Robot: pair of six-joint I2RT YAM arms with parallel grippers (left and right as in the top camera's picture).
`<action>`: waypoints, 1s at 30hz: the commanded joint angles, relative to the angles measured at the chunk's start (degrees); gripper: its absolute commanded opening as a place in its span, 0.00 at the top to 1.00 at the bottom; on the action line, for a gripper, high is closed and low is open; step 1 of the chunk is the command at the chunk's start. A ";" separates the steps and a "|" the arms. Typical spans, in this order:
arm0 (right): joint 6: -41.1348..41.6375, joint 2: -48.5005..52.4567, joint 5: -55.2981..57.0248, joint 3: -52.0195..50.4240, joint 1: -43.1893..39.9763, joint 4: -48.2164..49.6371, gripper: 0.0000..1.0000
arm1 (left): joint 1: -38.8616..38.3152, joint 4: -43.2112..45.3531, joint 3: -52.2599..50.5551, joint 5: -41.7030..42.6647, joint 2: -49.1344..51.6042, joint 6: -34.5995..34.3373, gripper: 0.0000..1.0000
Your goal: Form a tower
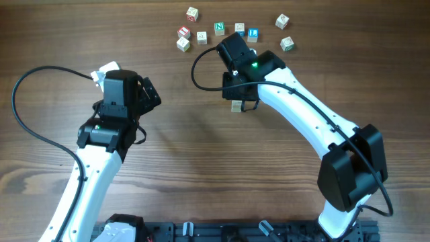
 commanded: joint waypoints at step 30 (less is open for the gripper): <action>-0.66 -2.23 1.05 0.87 0.17 -0.57 0.73 | 0.42 0.13 0.26 0.31 -0.35 -0.70 0.00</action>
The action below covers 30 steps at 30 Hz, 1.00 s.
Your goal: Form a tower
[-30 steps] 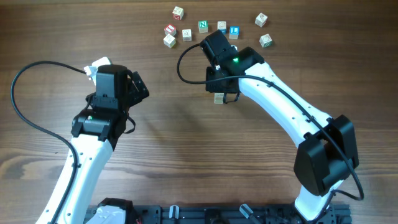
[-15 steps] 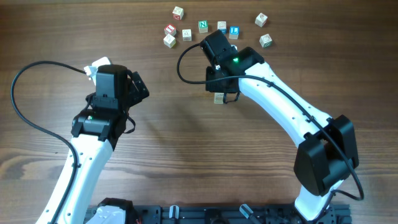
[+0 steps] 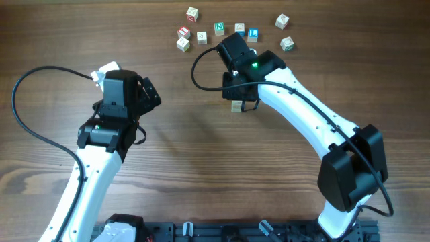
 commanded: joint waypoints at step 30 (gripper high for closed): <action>-1.46 -2.58 1.86 1.57 0.17 -0.87 0.72 | 0.42 0.13 0.26 0.33 -0.35 -0.72 0.00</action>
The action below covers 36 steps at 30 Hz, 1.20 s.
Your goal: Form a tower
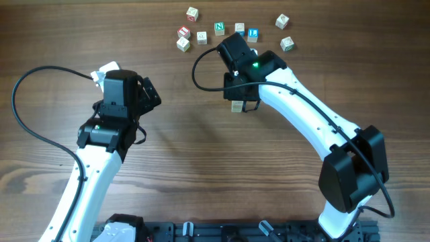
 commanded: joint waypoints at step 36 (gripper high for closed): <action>-1.03 -2.14 0.57 1.44 0.17 0.17 0.69 | 0.42 0.13 0.26 0.31 -0.35 -0.72 0.00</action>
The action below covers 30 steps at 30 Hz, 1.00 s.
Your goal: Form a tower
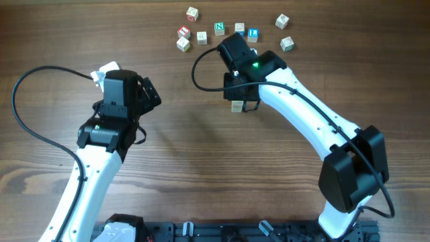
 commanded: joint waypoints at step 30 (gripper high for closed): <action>-0.31 -2.14 -0.26 1.46 0.17 -0.55 0.65 | 0.42 0.15 0.28 0.31 -0.35 -0.70 0.00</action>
